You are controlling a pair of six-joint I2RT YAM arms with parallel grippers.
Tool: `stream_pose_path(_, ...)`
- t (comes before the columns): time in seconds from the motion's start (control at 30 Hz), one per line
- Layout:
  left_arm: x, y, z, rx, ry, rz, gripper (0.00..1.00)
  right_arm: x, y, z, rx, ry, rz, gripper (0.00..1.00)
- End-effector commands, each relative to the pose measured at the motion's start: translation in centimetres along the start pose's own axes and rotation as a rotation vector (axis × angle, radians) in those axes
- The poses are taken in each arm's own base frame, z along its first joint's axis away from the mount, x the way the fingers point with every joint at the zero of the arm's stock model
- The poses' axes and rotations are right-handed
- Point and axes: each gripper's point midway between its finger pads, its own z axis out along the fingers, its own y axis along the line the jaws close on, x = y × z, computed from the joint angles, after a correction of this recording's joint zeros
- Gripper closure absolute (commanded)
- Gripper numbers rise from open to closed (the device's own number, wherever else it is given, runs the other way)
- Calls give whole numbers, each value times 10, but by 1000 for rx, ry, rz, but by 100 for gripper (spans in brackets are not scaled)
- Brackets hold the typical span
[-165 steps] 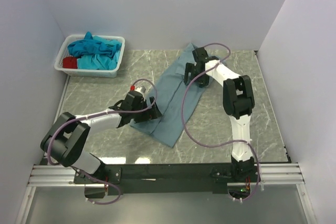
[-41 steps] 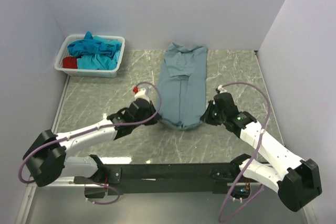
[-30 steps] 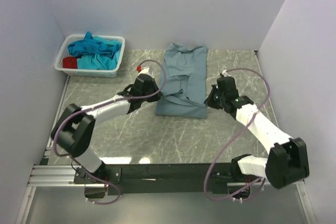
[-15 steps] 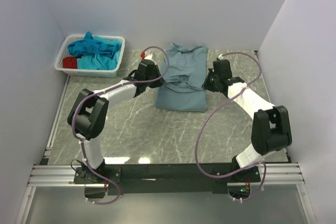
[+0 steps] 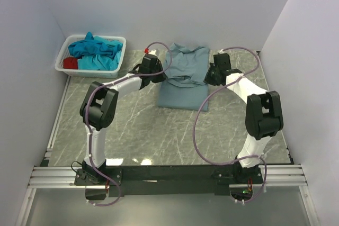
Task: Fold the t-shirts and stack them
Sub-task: Fold the tshirt
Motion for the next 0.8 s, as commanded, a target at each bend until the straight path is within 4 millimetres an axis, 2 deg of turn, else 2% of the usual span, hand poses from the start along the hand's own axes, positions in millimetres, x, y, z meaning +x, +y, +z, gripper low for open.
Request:
stream_pose_path(0.0,-26,-12,3,44,-47,16,96,-35,8,2,-7,-78,5,96)
stream_pose_path(0.03,-27,-11,3,40,-48,6,96,-35,4,8,11,-73,6,90)
stream_pose_path(0.1,-33,-4,2,30,-57,-27,88,-42,2,9,24,-78,10,80)
stream_pose_path(0.13,-37,-4,0,33,-64,-40,81,-43,0,10,27,-77,11,60)
stream_pose_path(0.17,-37,3,-2,19,-44,-69,62,-45,1,9,27,-80,12,49)
stream_pose_path(0.2,-41,1,-7,25,-45,-80,53,-45,2,7,20,-77,4,42)
stream_pose_path(0.23,-44,0,-10,29,-41,-89,38,-49,5,0,6,-92,4,37)
stream_pose_path(0.27,-44,-1,-14,27,-33,-92,16,-51,6,-4,-2,-102,3,35)
stream_pose_path(0.3,-47,-5,-21,38,-38,-90,13,-45,9,-6,-32,-91,-2,34)
stream_pose_path(0.33,-46,-10,-26,62,-31,-91,10,-48,13,-17,-49,-114,0,33)
stream_pose_path(0.37,-47,-13,-31,74,-37,-90,3,-46,14,-21,-60,-115,-1,33)
stream_pose_path(0.4,-47,-16,-42,101,-57,-84,1,-36,12,-22,-68,-97,-7,32)
stream_pose_path(0.47,-43,-19,-53,124,-63,-82,1,-32,13,-37,-87,-110,-13,32)
stream_pose_path(0.5,-36,-17,-63,129,-54,-81,0,-15,7,-37,-80,-84,-21,32)
stream_pose_path(0.57,-23,-16,-71,137,-26,-86,1,-7,7,-51,-106,-86,-20,32)
stream_pose_path(0.6,-7,-8,-77,129,2,-95,1,10,0,-51,-98,-59,-11,32)
stream_pose_path(0.63,-1,-8,-81,140,8,-102,1,12,2,-61,-116,-71,-8,32)
stream_pose_path(0.7,27,-4,-89,151,62,-106,1,29,-2,-68,-126,-57,1,32)
stream_pose_path(0.77,45,-3,-93,142,83,-105,1,43,-2,-71,-131,-37,-6,32)
